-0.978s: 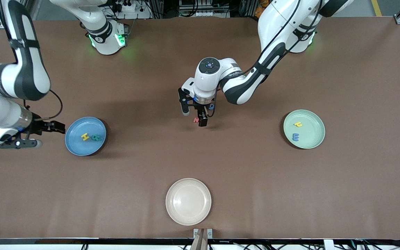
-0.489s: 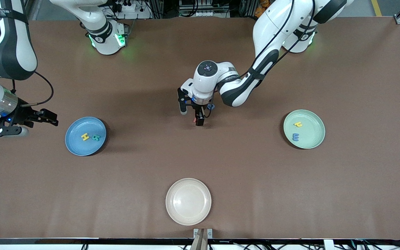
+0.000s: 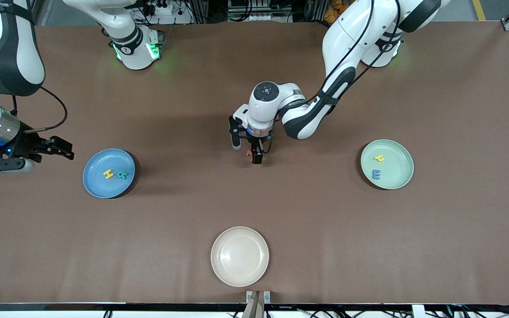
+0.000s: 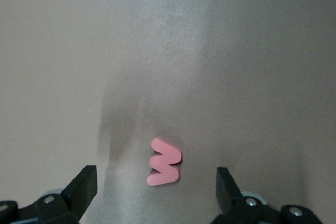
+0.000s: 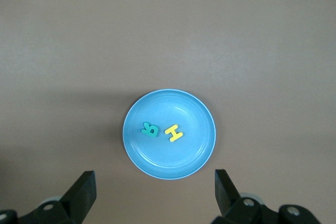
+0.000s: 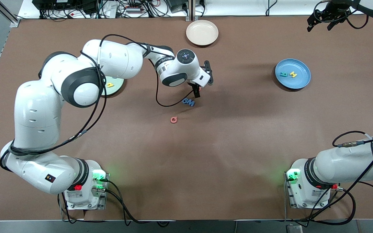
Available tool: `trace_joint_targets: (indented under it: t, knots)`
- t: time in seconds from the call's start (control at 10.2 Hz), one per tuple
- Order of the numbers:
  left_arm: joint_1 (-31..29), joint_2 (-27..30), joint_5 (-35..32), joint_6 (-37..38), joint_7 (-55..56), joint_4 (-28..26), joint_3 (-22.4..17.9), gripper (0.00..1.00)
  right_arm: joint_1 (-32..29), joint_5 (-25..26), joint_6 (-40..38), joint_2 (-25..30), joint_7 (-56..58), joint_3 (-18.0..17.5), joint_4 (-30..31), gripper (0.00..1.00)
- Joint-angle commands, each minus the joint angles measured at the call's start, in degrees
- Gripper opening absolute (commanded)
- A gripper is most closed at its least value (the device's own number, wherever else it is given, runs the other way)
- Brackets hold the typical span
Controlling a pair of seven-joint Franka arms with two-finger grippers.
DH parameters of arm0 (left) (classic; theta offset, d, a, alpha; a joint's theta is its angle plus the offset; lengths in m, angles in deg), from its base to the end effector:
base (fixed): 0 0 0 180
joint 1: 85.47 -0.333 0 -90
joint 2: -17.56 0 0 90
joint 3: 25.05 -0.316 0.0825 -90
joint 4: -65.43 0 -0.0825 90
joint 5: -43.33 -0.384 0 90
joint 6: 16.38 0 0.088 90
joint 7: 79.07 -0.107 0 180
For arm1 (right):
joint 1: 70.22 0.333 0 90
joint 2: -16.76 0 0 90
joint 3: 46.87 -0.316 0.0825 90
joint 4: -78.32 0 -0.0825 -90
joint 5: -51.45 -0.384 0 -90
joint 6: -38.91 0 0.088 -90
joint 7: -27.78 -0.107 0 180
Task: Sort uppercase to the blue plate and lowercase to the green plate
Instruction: 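Close the left gripper on the pink W while the right gripper withdraws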
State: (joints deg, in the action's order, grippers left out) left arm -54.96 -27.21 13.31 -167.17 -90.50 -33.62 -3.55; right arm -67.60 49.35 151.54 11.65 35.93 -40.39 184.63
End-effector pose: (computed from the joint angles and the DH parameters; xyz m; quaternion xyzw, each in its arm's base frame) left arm 0.4304 -0.5275 0.1737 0.7551 -0.6472 0.1039 0.0144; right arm 0.5870 -0.0356 0.4722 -0.9994 -0.0308 -0.0121 0.0108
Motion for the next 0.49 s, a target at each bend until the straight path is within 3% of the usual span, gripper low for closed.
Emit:
trace_joint_targets:
  t: [0.0, 0.1, 0.39]
  knots:
    - [-0.1, -1.63, -1.44, -1.61, -0.43, 1.22, -0.06, 1.0, 0.02, -1.15, -2.75, 0.27, -2.41, 0.29, -0.22, 1.0]
    - [-0.01, -1.89, -1.44, -1.79, -0.43, 1.22, -0.58, 1.0, 0.19, -1.24, -3.46, 0.36, -2.78, 0.2, -1.1, 1.0]
    - [0.17, -1.9, -1.44, -1.79, 0.01, 1.22, -1.03, 0.76, 1.95, -4.4, -6.53, 1.06, -5.42, 0.38, -2.68, 1.0]
